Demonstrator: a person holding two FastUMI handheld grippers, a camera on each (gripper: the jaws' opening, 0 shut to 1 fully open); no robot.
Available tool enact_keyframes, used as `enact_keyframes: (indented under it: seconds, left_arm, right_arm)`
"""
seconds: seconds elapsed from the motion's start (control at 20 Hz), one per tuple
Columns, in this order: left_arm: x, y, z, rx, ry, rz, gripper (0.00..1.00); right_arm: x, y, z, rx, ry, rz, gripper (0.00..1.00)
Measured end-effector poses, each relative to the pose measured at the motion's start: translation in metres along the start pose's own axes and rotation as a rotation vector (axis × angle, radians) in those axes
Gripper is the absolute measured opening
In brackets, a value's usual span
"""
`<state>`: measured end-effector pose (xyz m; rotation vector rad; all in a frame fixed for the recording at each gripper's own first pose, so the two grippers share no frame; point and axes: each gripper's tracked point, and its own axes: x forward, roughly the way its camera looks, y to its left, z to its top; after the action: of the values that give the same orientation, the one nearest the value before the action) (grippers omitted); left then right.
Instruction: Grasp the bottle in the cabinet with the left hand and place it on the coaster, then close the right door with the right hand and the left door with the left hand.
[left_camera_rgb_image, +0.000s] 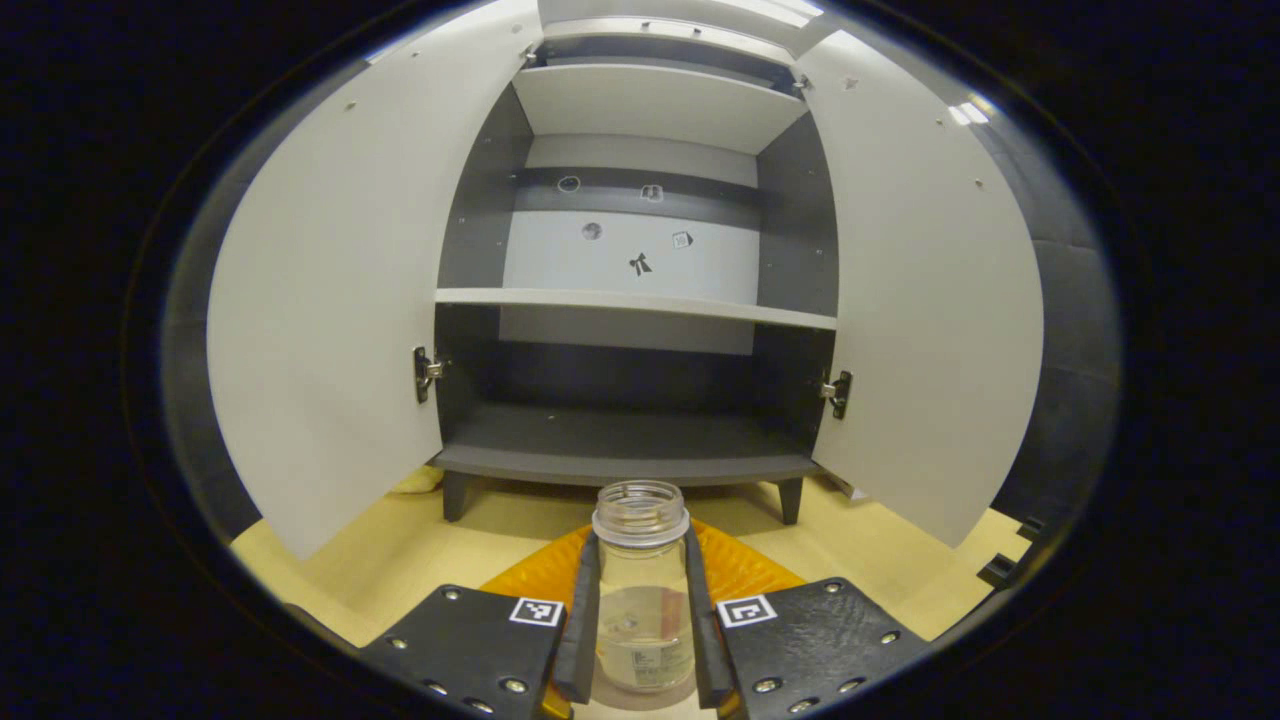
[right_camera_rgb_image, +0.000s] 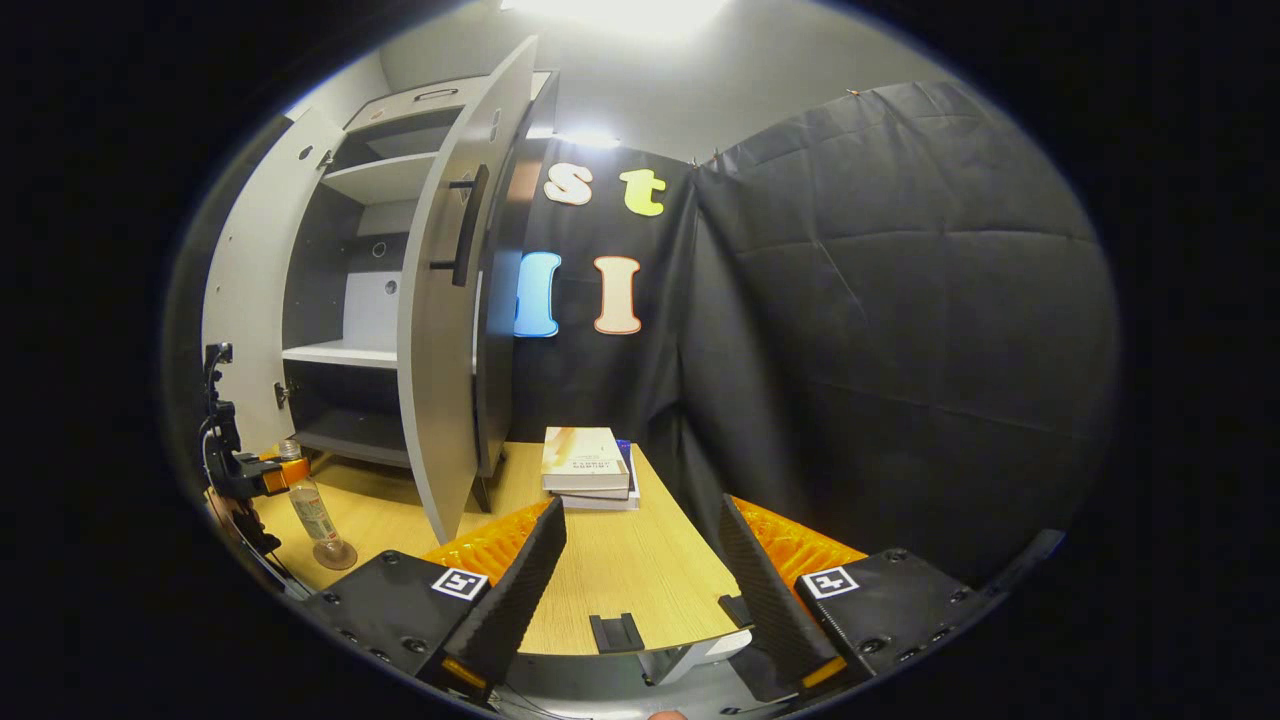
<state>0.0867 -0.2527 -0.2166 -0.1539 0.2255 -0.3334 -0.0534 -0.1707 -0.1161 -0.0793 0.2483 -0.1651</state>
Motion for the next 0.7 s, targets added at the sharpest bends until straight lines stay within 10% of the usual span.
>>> enact_keyframes:
  seconds: [0.5,0.7]
  left_arm:
    - [-0.017,0.007,-0.018,0.025,0.012,0.063,0.46]
    - [-0.025,0.004,-0.012,0.064,0.026,0.072,0.82]
  right_arm:
    - [0.006,0.010,0.011,0.000,-0.031,0.048,0.98]
    - [0.010,0.017,0.021,0.026,-0.043,0.077,0.98]
